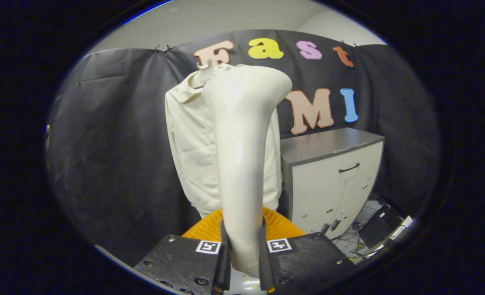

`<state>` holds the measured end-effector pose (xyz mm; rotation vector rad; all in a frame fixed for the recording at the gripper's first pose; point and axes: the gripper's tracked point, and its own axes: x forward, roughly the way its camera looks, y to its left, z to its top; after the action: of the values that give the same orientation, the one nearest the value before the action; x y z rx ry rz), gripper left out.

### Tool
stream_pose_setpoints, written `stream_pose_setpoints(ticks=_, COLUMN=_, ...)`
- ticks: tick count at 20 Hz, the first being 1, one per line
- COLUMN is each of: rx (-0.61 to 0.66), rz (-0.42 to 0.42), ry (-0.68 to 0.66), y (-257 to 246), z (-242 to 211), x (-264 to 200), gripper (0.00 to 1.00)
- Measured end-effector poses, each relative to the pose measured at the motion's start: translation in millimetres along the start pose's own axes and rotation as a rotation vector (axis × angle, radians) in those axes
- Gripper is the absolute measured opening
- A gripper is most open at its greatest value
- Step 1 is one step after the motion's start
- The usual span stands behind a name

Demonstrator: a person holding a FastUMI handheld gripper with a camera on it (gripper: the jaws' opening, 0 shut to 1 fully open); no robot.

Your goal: Iron the clothes twice with a garment steamer, once on the left side and once on the right side.

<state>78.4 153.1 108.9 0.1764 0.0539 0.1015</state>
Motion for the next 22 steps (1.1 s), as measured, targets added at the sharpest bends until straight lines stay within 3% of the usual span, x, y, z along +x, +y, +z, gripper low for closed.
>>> stream_pose_setpoints(ticks=14, rx=-0.162, rz=0.003, ry=-0.134, y=7, z=38, x=-26, gripper=0.27)
stream_pose_setpoints(ticks=22, rx=-0.184, rz=0.031, ry=-0.102, y=21, z=31, x=-21, gripper=0.27)
